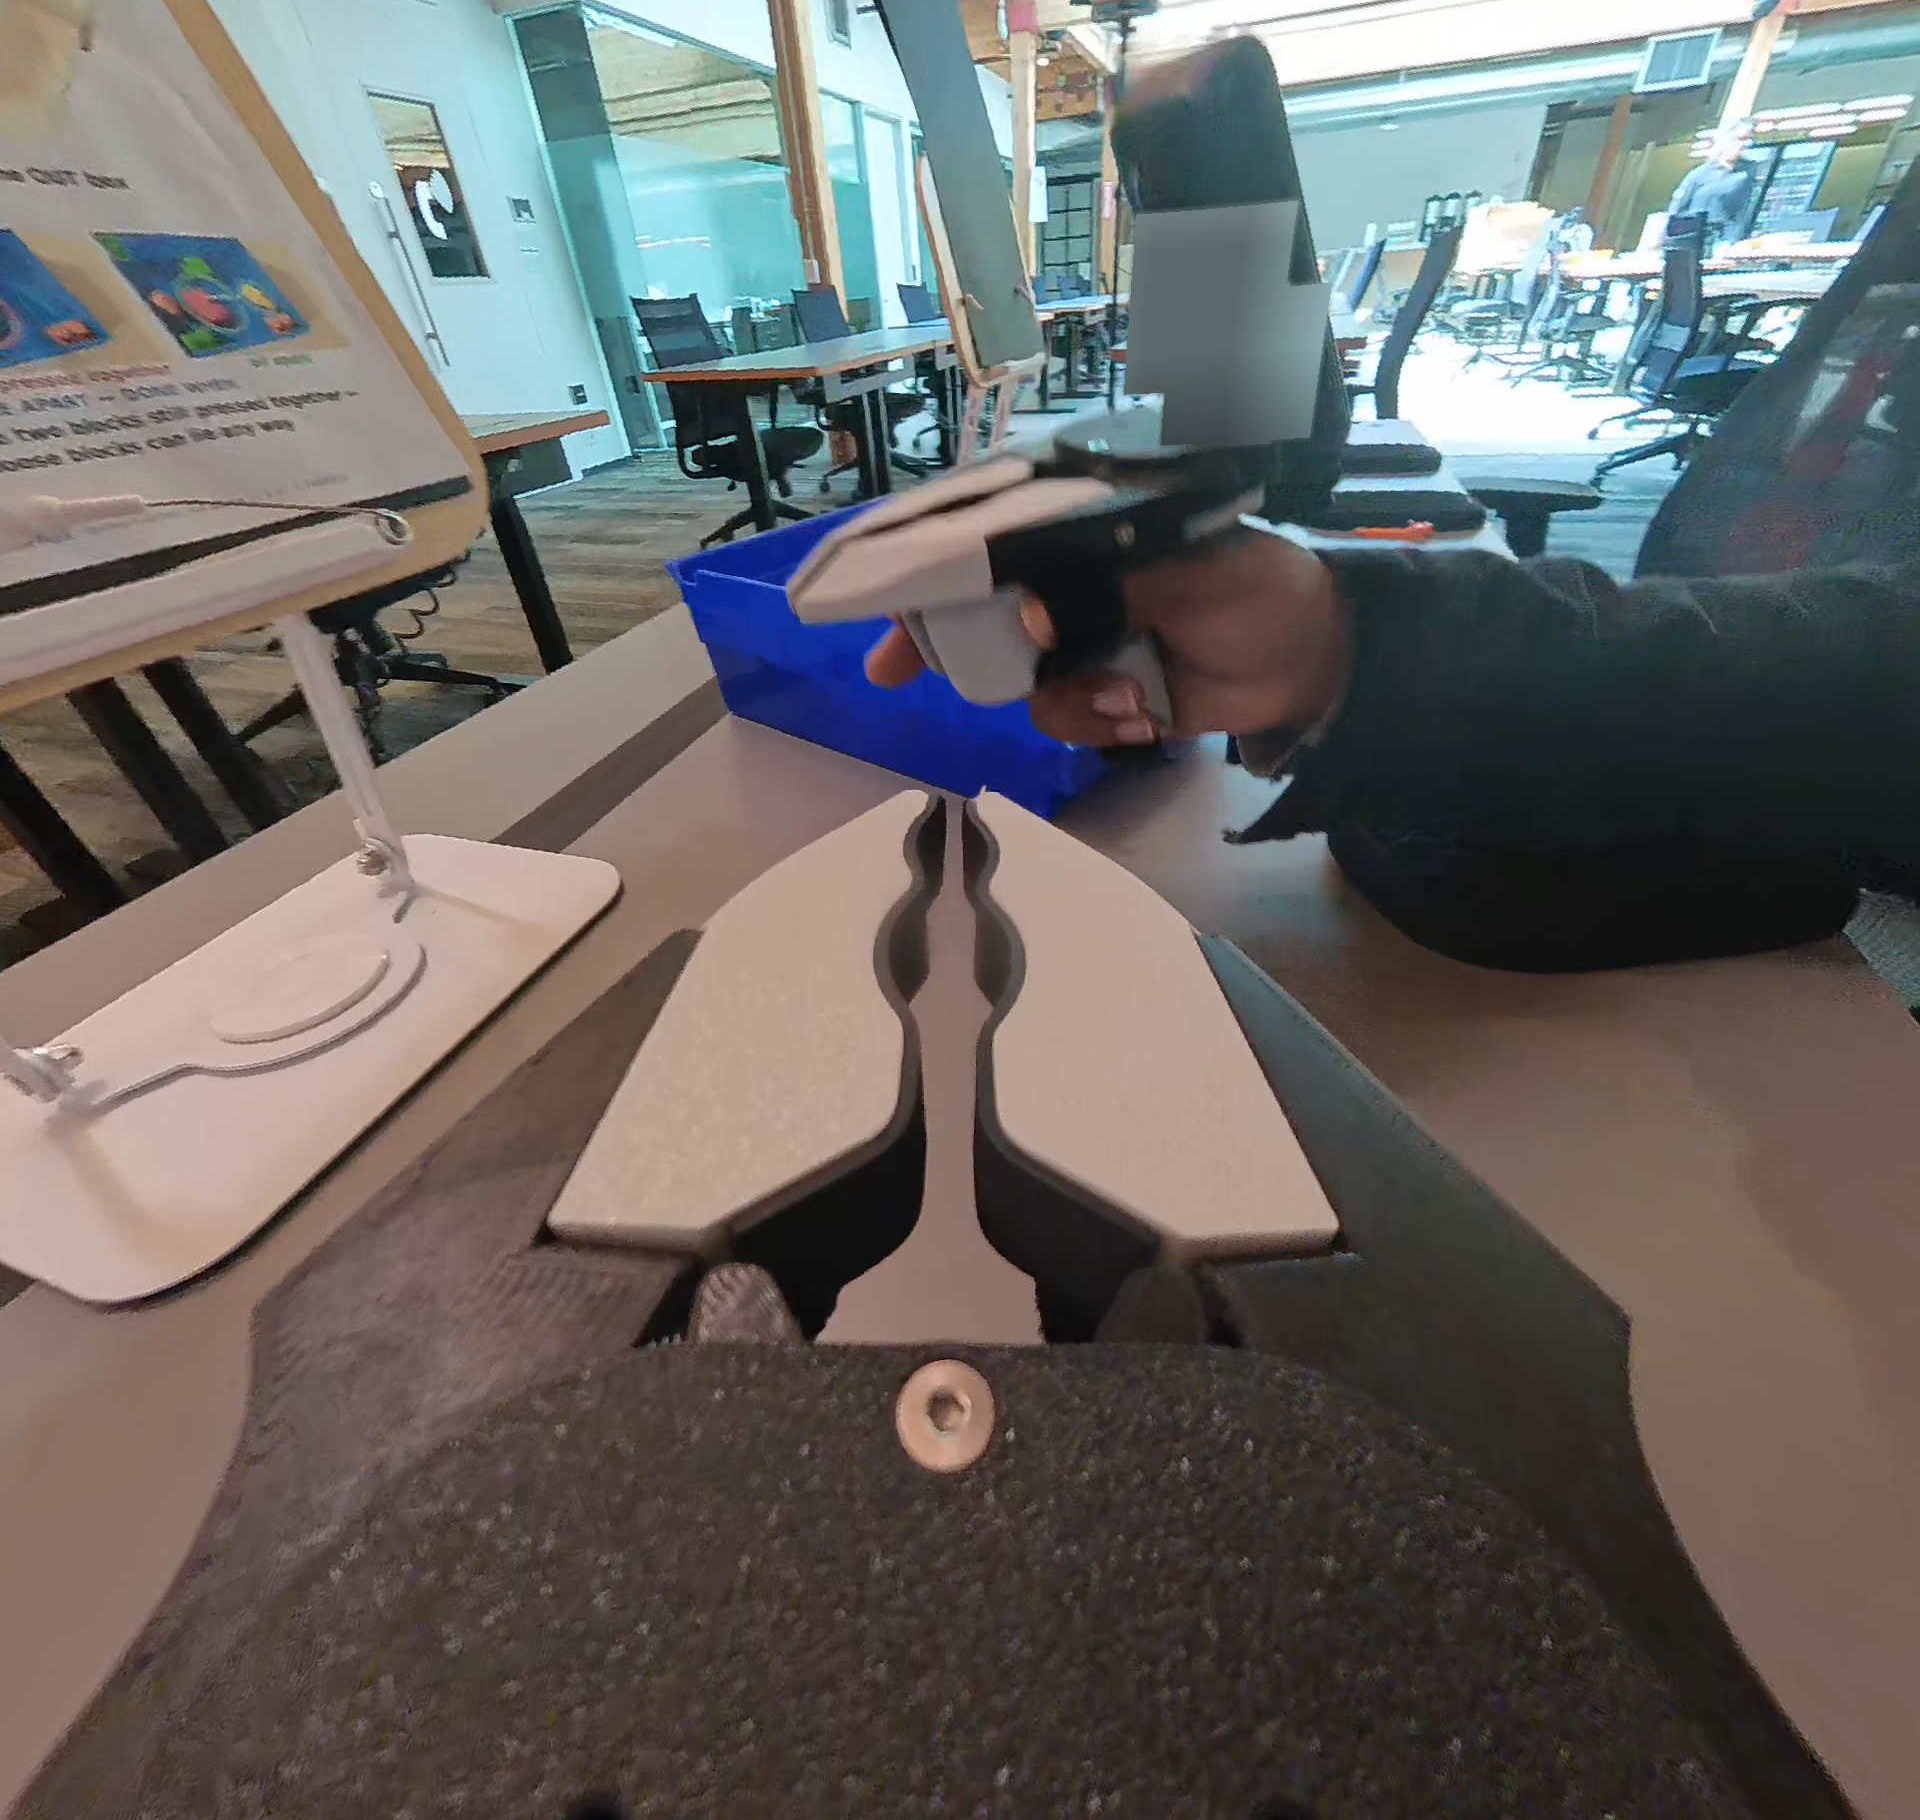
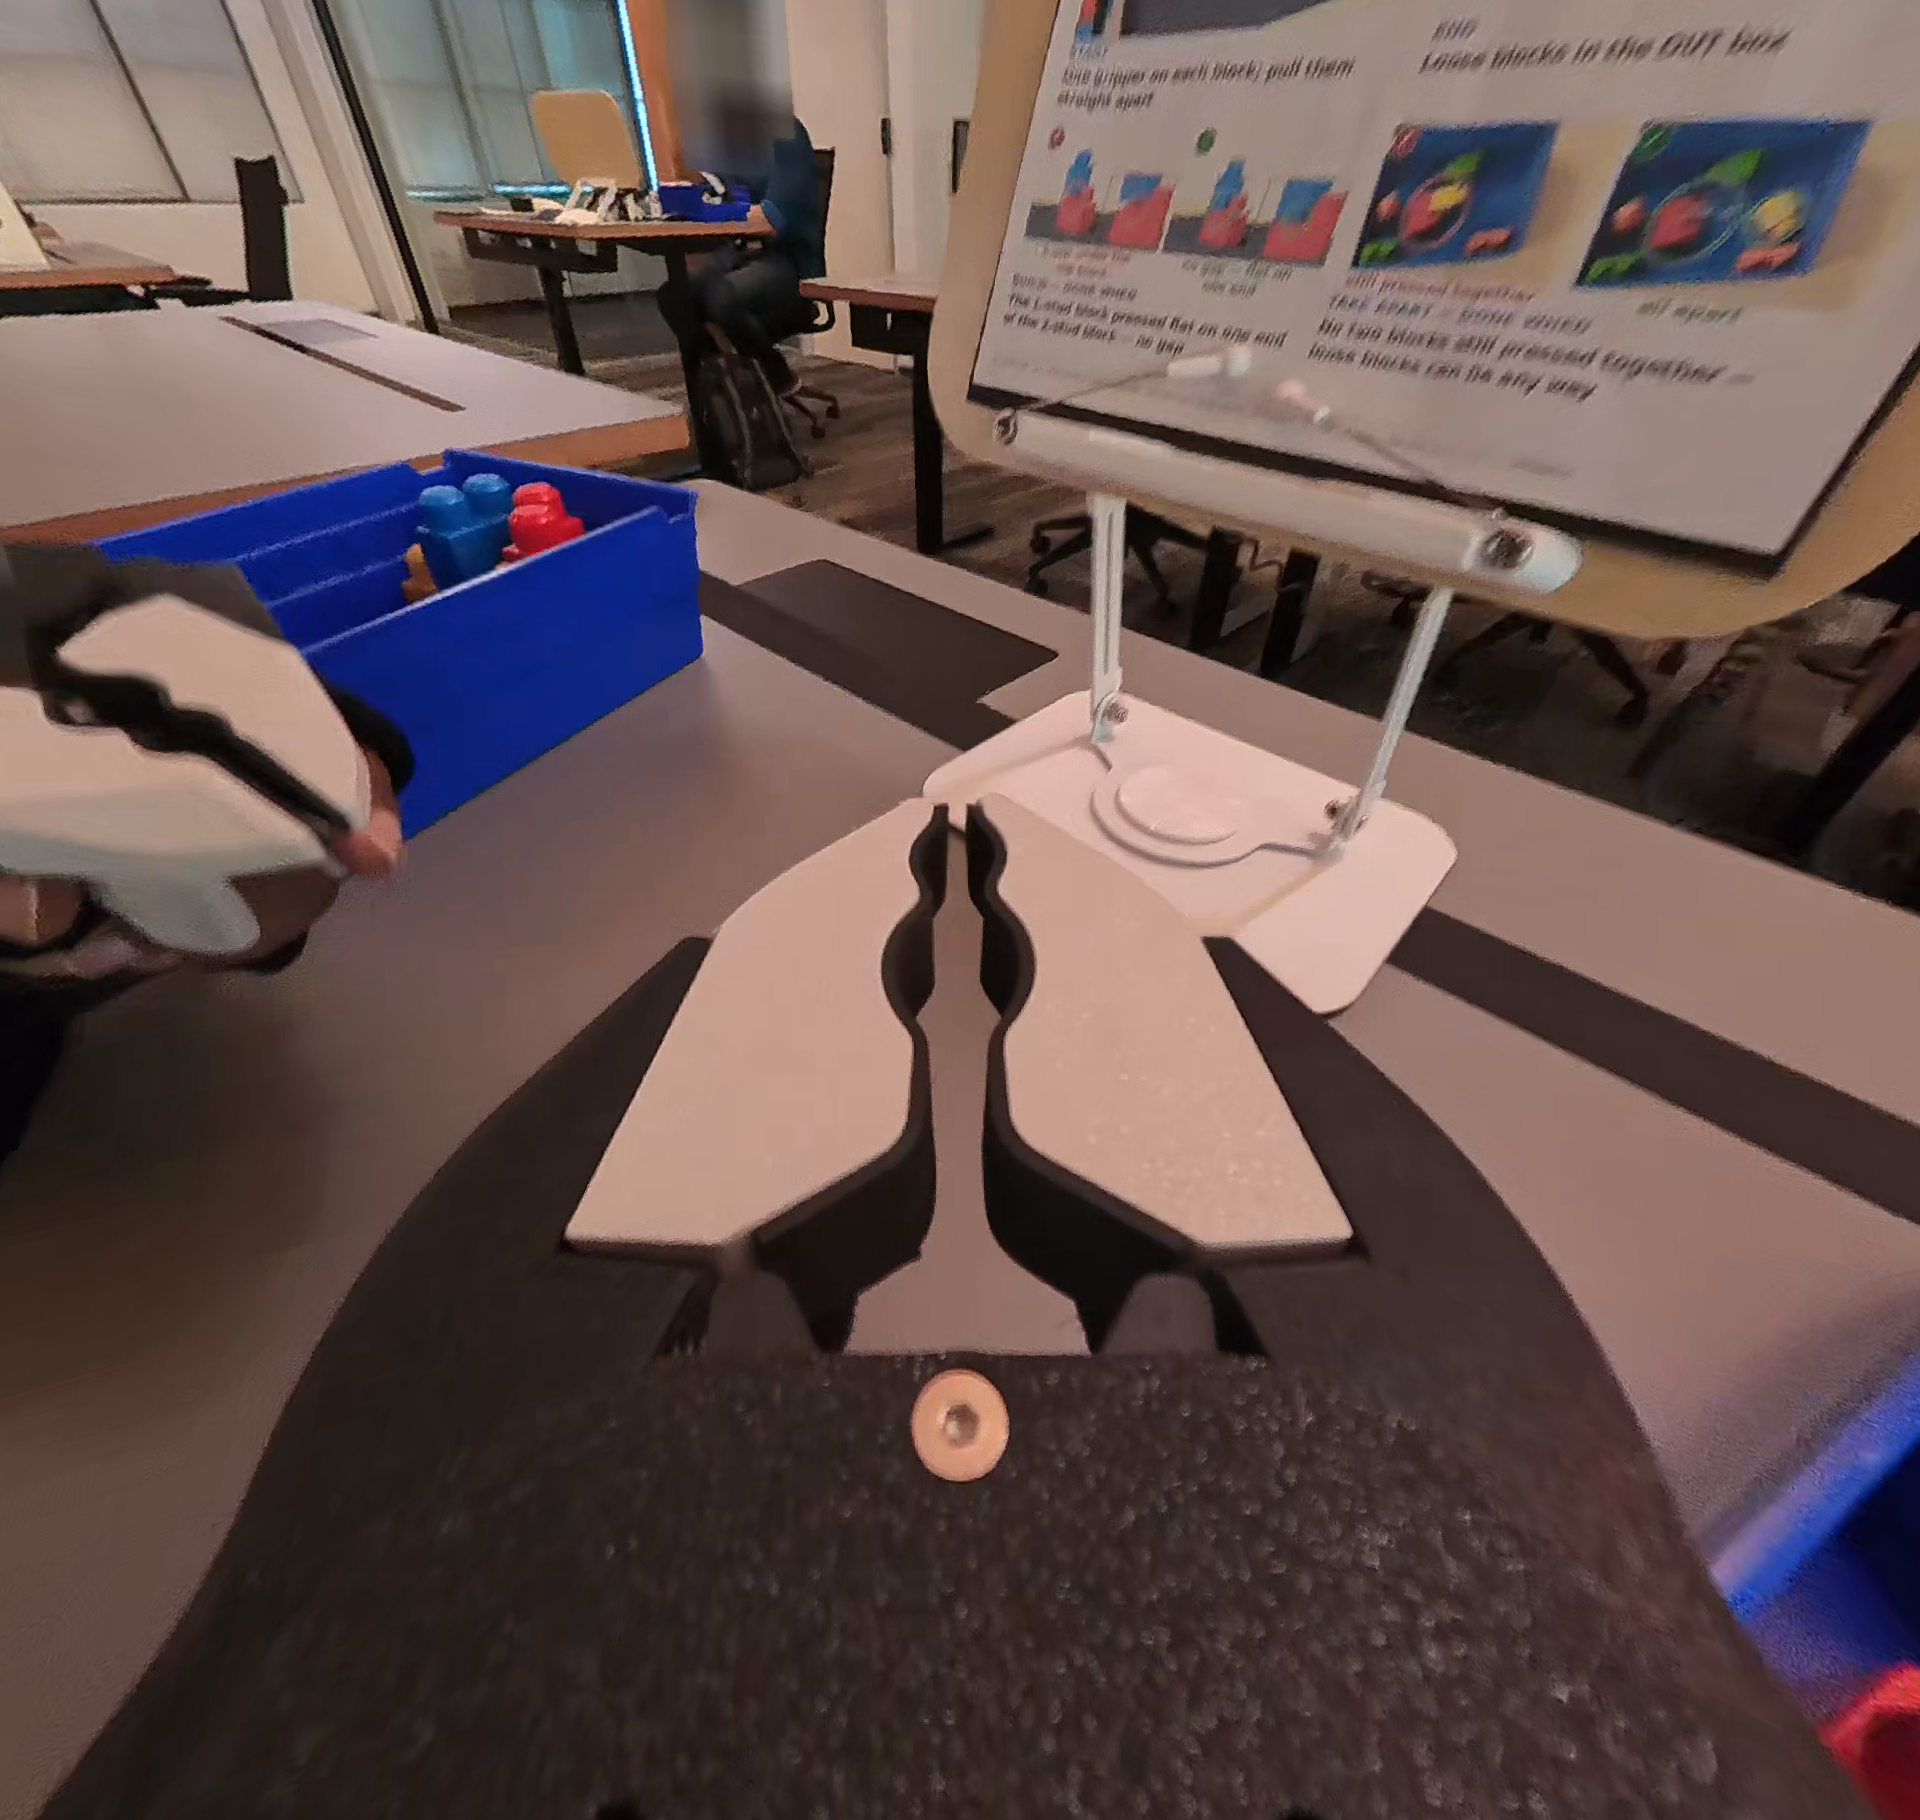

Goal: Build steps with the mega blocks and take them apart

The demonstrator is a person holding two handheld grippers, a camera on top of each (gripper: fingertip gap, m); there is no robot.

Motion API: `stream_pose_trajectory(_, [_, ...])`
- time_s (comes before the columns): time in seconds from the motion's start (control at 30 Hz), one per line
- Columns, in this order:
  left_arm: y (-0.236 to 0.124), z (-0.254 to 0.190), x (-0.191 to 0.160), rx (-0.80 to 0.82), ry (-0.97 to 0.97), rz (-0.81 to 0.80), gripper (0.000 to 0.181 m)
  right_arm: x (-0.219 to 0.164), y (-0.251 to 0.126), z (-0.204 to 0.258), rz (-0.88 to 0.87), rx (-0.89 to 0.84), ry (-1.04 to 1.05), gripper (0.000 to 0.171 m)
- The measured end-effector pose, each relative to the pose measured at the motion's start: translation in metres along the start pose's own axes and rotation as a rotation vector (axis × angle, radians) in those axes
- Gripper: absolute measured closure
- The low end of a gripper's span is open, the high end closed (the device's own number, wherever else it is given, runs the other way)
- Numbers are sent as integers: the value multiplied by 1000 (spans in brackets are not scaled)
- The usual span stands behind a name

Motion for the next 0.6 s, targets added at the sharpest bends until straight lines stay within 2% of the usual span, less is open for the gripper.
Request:
stream_pose_trajectory(0.2, [-26, 25, 35, 164, 74, 43, 178, -5, -2, -9, 26, -5, 19, 169])
stream_pose_trajectory(0.37, [-88, 75, 60, 372, 98, 155, 172, -3, -8, -16, 19, -15, 34, 169])
stream_pose_trajectory(0.47, [-134, 115, 61, 487, 93, 304, 166, 0, -9, -15, 13, -9, 28, 169])
stream_pose_trajectory(0.6, [-196, 172, 32, 626, 30, 600, 158, 0, -8, -11, 24, 3, 12, 169])
Point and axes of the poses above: each gripper's, where its closed fingertips meet, y out along the fingers, x out of its top, z = x × y across the jaws, the point moved 7 cm from there along -y, back along the fingers, and after that the axes turned 12 degrees about y, right-handed, at the moved point
